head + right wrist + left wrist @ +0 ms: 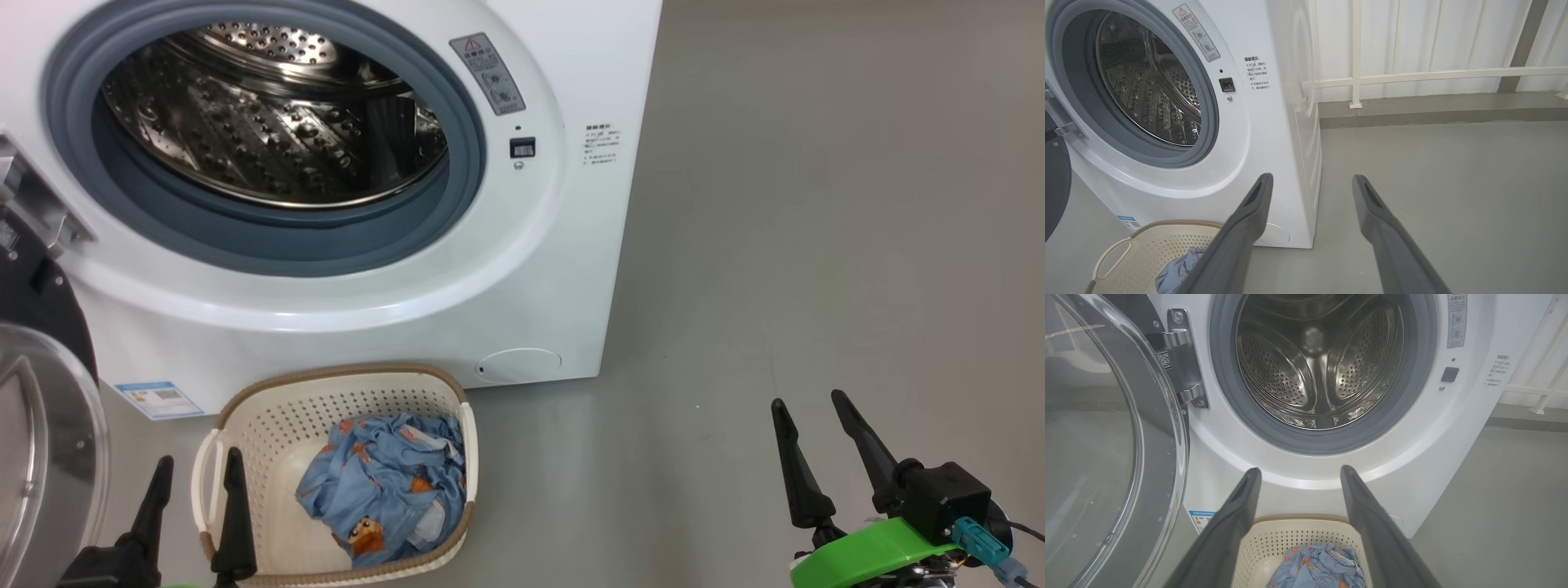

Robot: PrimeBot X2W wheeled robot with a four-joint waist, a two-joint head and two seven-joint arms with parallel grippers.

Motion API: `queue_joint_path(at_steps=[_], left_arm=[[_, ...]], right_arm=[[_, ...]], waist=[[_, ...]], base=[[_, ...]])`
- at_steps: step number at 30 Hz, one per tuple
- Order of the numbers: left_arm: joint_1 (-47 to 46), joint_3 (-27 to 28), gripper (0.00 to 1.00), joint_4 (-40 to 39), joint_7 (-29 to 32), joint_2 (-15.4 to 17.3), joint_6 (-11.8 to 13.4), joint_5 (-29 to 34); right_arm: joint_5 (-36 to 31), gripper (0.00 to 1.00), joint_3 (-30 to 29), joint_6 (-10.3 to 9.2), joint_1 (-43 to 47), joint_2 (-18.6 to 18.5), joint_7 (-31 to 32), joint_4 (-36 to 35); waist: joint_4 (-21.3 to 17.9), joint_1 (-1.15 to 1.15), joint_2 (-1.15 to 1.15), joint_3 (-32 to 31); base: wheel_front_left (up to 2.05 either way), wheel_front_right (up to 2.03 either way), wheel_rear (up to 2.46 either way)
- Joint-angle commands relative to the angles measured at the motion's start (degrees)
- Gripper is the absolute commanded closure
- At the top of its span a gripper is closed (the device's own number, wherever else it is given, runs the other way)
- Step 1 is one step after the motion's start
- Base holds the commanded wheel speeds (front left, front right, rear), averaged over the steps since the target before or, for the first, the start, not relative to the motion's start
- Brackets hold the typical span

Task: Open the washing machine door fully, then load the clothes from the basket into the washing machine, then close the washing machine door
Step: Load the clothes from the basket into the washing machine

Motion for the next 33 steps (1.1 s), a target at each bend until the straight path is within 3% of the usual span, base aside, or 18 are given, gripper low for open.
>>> queue_joint_path(at_steps=[1,33], left_arm=[[-2.05,1.78,0.0,-1.31,-0.37,0.76,0.29,0.11],[-1.95,-0.66,0.0,0.03,-0.37,0.76,-0.68,-1.2]], right_arm=[[0.46,0.0,1.23,0.17,-1.25,-0.02,-0.28,-1.09],[1.19,0.0,1.4,0.17,-1.75,-0.02,-0.28,-0.3]], waist=[[0.06,0.0,0.0,0.1],[0.59,0.0,0.0,0.78]], base=[[0.65,-0.65,0.0],[0.04,-0.04,0.0]])
